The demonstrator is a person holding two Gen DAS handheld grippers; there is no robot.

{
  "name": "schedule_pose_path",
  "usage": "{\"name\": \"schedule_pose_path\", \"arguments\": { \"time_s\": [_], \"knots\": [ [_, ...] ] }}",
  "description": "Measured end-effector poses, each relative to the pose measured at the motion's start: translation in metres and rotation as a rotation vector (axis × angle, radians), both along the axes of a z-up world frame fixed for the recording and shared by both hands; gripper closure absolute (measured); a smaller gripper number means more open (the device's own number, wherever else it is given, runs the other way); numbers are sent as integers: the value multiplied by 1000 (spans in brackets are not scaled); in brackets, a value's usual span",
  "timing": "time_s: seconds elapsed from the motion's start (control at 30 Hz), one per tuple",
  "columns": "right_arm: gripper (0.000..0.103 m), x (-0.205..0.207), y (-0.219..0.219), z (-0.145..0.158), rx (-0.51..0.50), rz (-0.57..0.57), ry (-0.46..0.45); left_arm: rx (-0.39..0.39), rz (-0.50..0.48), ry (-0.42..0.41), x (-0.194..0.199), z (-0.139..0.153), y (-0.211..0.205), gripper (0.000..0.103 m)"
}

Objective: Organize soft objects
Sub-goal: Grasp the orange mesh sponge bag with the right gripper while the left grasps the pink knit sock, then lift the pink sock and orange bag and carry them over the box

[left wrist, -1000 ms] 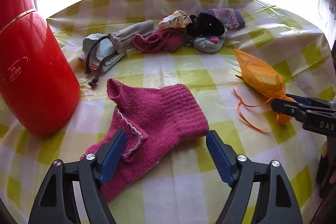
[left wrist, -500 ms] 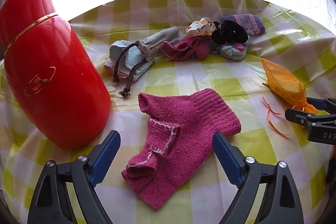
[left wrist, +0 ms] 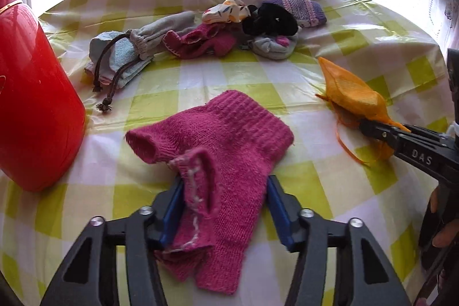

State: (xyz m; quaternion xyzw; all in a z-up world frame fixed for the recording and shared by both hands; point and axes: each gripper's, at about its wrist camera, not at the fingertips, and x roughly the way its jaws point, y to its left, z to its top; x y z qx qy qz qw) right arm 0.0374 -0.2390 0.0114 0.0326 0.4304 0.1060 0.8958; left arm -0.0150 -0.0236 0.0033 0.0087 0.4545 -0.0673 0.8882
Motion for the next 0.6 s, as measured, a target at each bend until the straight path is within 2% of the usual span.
{"name": "schedule_pose_path", "arguments": {
  "time_s": [0.13,0.17,0.23,0.37,0.5,0.6],
  "knots": [
    [85,-1,0,0,13,5,-3,-37,42,-23,-11,1,1,79],
    [85,-2,-2,2,33,9,-14,-70,49,-21,-11,1,5,82],
    [86,-14,-12,11,112,25,-80,-136,80,-1,-12,3,15,83],
    [86,-43,-30,24,251,15,-91,-218,102,-43,-37,30,20,83],
    [86,-67,-32,44,271,34,-131,-253,108,-89,-66,51,18,83],
    [86,-86,-26,74,246,64,-215,-245,126,-157,-85,72,16,83]
  ]
}}
